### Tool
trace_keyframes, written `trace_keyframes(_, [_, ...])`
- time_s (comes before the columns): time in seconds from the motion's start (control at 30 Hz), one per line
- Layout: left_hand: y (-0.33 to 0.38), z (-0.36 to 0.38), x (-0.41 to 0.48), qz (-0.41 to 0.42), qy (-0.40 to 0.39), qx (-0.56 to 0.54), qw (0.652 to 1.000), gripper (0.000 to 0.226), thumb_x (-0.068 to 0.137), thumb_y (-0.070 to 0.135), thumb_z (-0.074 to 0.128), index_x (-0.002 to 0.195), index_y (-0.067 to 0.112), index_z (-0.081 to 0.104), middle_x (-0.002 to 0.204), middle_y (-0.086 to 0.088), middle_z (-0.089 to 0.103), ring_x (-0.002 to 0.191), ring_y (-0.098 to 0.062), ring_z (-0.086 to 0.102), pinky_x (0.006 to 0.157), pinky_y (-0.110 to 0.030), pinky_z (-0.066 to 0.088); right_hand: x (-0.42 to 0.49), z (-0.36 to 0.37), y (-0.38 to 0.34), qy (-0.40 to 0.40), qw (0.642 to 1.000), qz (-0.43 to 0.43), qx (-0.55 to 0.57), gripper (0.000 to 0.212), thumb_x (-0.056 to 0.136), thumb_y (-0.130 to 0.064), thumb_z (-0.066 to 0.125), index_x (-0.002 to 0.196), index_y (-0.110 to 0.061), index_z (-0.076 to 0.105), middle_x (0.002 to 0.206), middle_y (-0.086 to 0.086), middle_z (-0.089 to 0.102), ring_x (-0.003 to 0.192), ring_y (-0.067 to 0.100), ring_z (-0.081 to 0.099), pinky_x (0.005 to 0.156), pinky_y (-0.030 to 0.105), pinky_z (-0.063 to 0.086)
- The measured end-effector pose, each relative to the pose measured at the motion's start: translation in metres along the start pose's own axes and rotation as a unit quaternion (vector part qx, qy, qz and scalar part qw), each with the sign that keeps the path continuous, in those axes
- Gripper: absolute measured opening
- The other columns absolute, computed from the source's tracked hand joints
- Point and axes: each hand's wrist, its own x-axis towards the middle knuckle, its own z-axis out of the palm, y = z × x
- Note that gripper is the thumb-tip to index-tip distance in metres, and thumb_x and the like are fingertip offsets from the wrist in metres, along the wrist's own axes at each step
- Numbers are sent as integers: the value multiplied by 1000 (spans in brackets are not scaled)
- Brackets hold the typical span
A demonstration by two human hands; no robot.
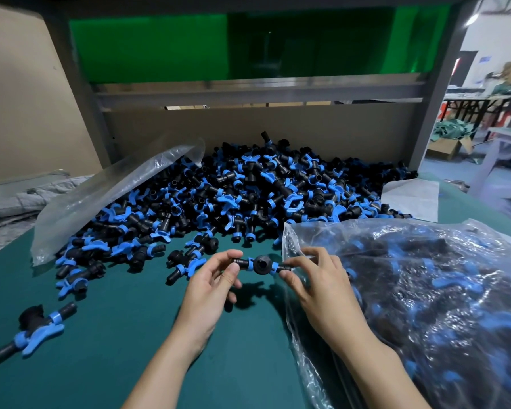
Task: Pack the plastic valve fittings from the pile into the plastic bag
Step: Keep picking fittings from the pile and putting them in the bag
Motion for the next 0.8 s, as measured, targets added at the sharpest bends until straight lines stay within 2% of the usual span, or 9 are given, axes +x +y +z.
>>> trace_keyframes(0.2, [-2, -1, 1, -8, 10, 2, 1000, 20, 97, 17, 58, 102, 31, 72, 75, 6, 64, 63, -8, 56, 54, -20, 48, -1, -3, -3, -10, 1000, -3, -1, 30, 97, -53, 45, 118, -38, 60, 126, -11, 42, 115, 11, 36, 97, 33, 38])
trace_keyframes(0.27, [-2, -1, 2, -11, 27, -7, 1000, 15, 97, 21, 58, 103, 26, 70, 76, 4, 66, 62, -10, 56, 51, -20, 46, -2, -5, -5, 1, 1000, -19, 13, 26, 99, -38, 51, 124, -40, 58, 124, -10, 43, 112, 12, 38, 95, 30, 39])
trace_keyframes(0.37, [-1, 0, 3, -16, 58, -29, 998, 17, 95, 27, 58, 102, 16, 69, 79, 3, 68, 64, -9, 57, 52, -21, 48, -3, -8, -6, 39, 998, -24, 49, 48, 93, 0, 53, 125, -34, 61, 118, -8, 47, 107, 13, 46, 88, 24, 40])
trace_keyframes(0.43, [0, 2, 1, -19, 63, -34, 997, 18, 95, 27, 58, 100, 13, 69, 77, 4, 68, 64, -7, 58, 52, -20, 49, 0, -12, -9, 75, 993, -13, 88, 54, 88, 9, 51, 122, -30, 65, 114, -8, 50, 102, 13, 51, 85, 23, 42])
trace_keyframes(0.57, [5, 13, -11, -14, 45, -28, 998, 16, 96, 22, 58, 96, 10, 69, 73, 3, 67, 61, -9, 56, 48, -21, 47, 10, -29, -21, 126, 975, -16, 181, 50, 88, 9, 52, 114, -30, 70, 105, -8, 57, 85, 10, 55, 73, 13, 36])
trace_keyframes(0.7, [9, 49, -25, -21, 5, -45, 999, 18, 92, 24, 61, 93, 7, 68, 69, -2, 65, 57, -10, 54, 45, -22, 46, 18, -55, -34, 126, 971, -53, 194, 45, 88, 5, 54, 108, -31, 72, 106, -8, 61, 90, 6, 58, 76, 16, 42])
trace_keyframes(0.8, [19, 94, -25, -39, -37, -66, 996, 15, 94, 20, 63, 85, 9, 67, 66, -2, 67, 54, -9, 56, 48, -21, 45, 25, -71, -42, 118, 973, -70, 186, 43, 89, 2, 54, 108, -32, 72, 105, -7, 61, 87, 3, 56, 74, 11, 39])
